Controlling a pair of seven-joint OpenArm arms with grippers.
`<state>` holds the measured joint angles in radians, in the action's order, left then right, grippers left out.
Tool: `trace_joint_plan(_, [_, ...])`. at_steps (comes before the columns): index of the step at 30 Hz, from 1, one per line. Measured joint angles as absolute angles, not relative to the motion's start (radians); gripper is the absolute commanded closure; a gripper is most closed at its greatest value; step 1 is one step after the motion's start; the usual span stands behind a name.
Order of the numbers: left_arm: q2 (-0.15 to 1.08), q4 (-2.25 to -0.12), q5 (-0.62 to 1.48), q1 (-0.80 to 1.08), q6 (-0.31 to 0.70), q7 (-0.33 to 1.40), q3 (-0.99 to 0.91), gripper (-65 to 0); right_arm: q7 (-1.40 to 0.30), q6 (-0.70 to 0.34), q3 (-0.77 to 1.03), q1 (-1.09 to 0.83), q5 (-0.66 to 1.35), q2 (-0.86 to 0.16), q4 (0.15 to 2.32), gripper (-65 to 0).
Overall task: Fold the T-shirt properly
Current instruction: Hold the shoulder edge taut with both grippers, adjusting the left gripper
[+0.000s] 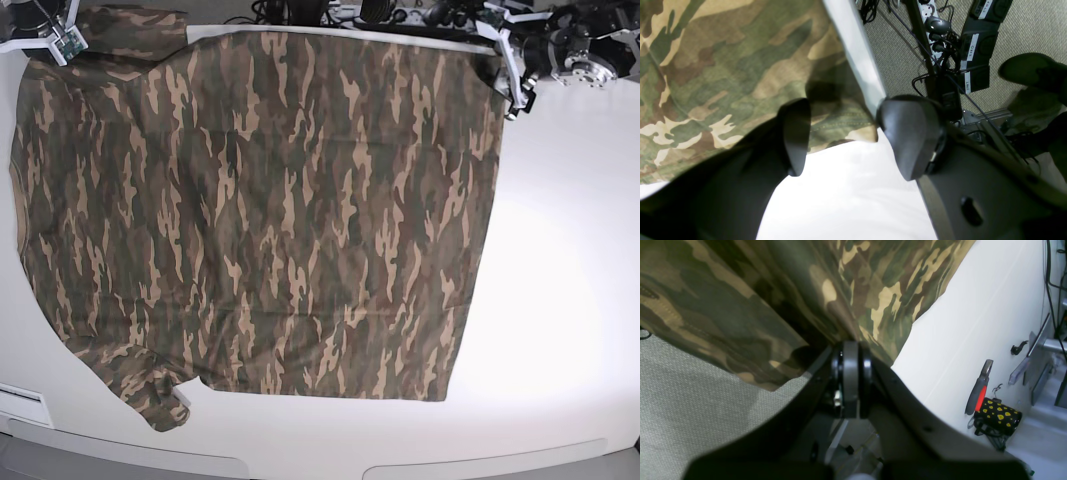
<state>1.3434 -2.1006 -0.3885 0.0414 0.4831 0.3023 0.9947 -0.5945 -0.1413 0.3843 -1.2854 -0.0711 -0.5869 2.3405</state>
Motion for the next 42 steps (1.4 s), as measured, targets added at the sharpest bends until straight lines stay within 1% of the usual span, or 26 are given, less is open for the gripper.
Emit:
trace_joint_plan(8, [1.31,-2.1,-0.382,0.042,0.453,0.282,0.995,-39.9,-0.595,-0.141,0.384,-1.285,-0.071,-0.587,2.341,0.0])
trace_joint_plan(14, [1.308,-2.1,-0.427,0.042,0.453,0.267,0.995,-39.9,-0.595,-0.141,0.384,-1.285,-0.071,-0.587,2.341,0.0])
trace_joint_plan(19, [1.308,-2.1,-0.454,0.043,0.434,0.261,0.996,-39.9,-0.595,-0.141,0.384,-1.285,-0.071,-0.587,2.341,0.0])
trace_joint_plan(21, [1.308,-2.101,-0.471,0.045,0.419,0.265,0.997,-39.9,-0.595,-0.141,0.384,-1.285,-0.071,-0.587,2.341,0.0])
trace_joint_plan(24, [1.307,-2.103,-0.489,0.053,0.37,0.289,1.002,-39.8,-0.595,-0.141,0.384,-1.285,-0.071,-0.587,2.341,0.0])
trace_joint_plan(26, [1.306,-2.104,-0.49,0.053,0.366,0.294,1.002,-36.4,-0.595,-0.141,0.384,-1.285,-0.071,-0.587,2.341,0.0])
trace_joint_plan(28, [1.305,-2.112,-0.477,0.054,0.366,0.314,1.003,-30.7,-0.595,-0.141,0.384,-1.285,-0.071,-0.587,2.341,0.0])
trace_joint_plan(29, [1.305,-2.121,-0.471,0.056,0.37,0.33,1.004,-29.1,-0.595,-0.141,0.384,-1.285,-0.071,-0.587,2.341,0.0])
trace_joint_plan(33, [1.329,-2.172,-0.429,0.055,0.377,0.425,1.007,-28.8,-0.596,-0.141,0.384,-1.285,-0.071,-0.587,2.341,0.0])
trace_joint_plan(34, [1.348,-2.193,-0.422,0.054,0.376,0.452,1.007,-27.5,-0.599,-0.141,0.384,-1.285,-0.071,-0.587,2.341,0.0])
trace_joint_plan(36, [1.388,-2.243,-0.449,0.046,0.332,0.502,1.0,-22.3,-0.611,-0.142,0.384,-1.285,-0.071,-0.587,2.341,0.0])
trace_joint_plan(37, [1.403,-2.265,-0.456,0.033,0.336,0.506,0.991,-20.0,-0.611,-0.141,0.384,-1.285,-0.071,-0.587,2.341,0.0])
trace_joint_plan(38, [1.419,-2.287,-0.456,0.033,0.336,0.506,0.986,-18.9,-0.611,-0.142,0.384,-1.285,-0.071,-0.586,2.341,0.0])
trace_joint_plan(40, [1.442,-2.318,-0.459,0.032,0.337,0.505,0.987,-19.0,-0.61,-0.141,0.384,-1.285,-0.071,-0.587,2.341,0.0])
trace_joint_plan(42, [1.447,-2.323,-0.437,0.04,0.363,0.492,0.995,-19.7,-0.614,-0.142,0.384,-1.286,-0.071,-0.587,2.341,0.0])
